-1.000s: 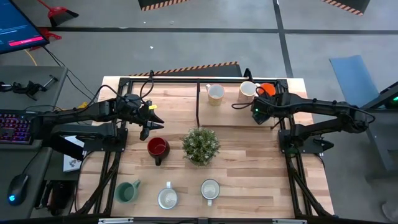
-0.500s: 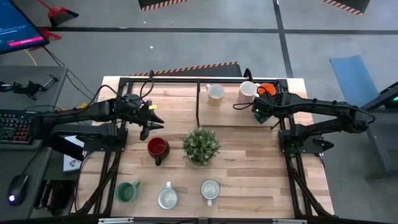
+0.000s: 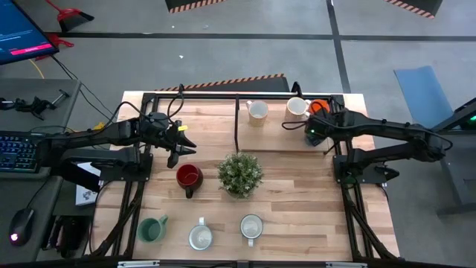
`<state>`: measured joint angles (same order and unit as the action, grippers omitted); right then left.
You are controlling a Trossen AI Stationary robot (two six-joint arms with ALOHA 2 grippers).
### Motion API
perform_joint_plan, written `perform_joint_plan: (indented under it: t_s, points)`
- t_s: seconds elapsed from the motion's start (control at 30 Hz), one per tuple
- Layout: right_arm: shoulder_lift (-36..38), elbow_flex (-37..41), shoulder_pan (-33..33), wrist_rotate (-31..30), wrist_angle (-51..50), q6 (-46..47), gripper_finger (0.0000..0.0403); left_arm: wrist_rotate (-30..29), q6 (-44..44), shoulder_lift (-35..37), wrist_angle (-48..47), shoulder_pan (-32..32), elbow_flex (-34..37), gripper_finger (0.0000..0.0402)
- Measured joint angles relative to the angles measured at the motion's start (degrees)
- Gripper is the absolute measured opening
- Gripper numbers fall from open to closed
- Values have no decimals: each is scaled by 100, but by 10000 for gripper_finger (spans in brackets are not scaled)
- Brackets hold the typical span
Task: Place coffee mugs
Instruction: Put the patterned blue mug on the shelf
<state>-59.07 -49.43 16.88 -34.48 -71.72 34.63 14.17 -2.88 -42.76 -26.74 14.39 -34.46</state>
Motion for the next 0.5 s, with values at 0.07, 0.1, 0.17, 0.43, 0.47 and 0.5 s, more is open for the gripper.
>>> perform_joint_plan:
  t_s: [0.07, 0.1, 0.17, 0.43, 0.47, 0.5]
  points:
    - [165, 0, 0, 6, 6, 14, 88, 0, -1, 0, 2, 0, 0, 104]
    - [251, 0, 0, 17, 17, 33, 88, 0, -4, 0, 2, 0, 0, 104]
    - [438, 0, 0, 36, 56, 9, 88, 0, 2, 0, 2, 1, 0, 104]
    - [1240, 0, -29, 731, 1032, -441, 88, 0, 9, 0, 2, 2, 0, 104]
    - [1316, 0, -58, 968, 1263, -494, 88, 0, 9, 0, 2, 2, 0, 104]
    - [1374, 0, -103, 1223, 1481, -515, 87, 0, 9, 0, 2, 2, 0, 104]
